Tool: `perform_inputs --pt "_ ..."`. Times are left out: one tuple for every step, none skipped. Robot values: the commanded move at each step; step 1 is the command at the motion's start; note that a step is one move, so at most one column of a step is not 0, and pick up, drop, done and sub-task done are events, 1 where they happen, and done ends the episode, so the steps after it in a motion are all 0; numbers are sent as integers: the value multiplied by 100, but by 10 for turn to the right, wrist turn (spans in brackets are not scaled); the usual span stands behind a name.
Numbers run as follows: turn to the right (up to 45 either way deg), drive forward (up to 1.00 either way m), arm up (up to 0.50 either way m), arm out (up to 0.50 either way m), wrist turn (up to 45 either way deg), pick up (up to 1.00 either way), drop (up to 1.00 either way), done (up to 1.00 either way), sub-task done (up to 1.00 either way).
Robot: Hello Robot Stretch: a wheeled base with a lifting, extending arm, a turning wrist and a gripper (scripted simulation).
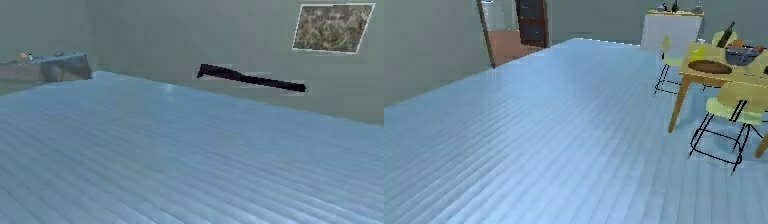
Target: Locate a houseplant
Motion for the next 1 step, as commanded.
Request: perform_inputs --pt "450 0 0 0 0 0 0 0 0"
